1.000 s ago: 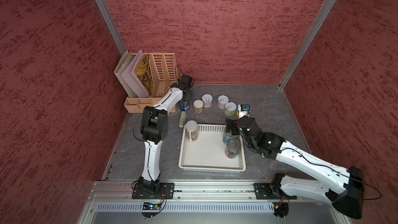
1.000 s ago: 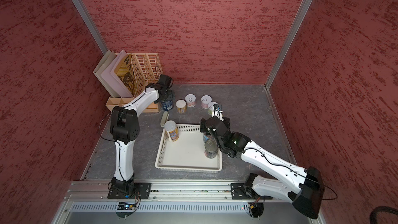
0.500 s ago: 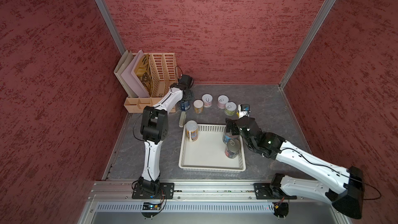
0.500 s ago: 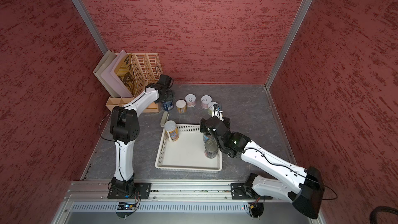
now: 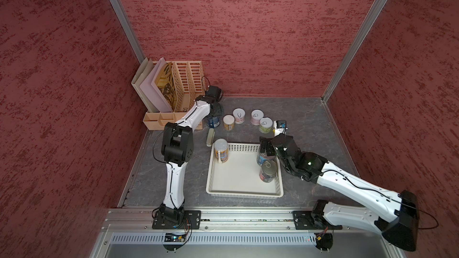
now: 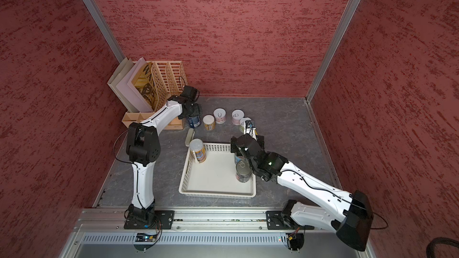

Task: Put the canned food in the basket
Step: Pick up the canned food from the center of the board.

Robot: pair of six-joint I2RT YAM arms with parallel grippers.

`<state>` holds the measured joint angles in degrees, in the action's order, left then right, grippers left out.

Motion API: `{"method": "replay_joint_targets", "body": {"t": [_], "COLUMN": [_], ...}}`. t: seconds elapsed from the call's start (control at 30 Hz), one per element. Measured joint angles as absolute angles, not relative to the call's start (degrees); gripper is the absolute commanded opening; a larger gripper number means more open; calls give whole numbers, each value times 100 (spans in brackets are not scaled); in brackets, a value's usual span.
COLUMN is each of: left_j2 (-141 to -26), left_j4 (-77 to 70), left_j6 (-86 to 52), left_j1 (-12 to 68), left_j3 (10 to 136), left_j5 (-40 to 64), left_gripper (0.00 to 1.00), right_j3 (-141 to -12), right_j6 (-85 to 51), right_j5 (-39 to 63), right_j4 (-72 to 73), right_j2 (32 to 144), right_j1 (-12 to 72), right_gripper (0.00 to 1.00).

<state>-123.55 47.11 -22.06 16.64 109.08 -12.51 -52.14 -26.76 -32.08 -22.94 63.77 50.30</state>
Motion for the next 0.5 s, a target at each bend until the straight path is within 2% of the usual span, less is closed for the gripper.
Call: {"method": "replay_joint_targets", "body": {"t": [0.5], "left_j2": [-11585], "left_j4": [5194], "left_j6": [-2263], "left_j1": [1765], "left_j3": [10908], "left_j5": [-1406], "left_gripper": [53], "right_j3": [-5299], "right_j6": [-2676], "right_j5": [-3120], "right_j4": [-2296], "right_j2": [6462], "right_j1": [5030], "right_gripper": [98]}}
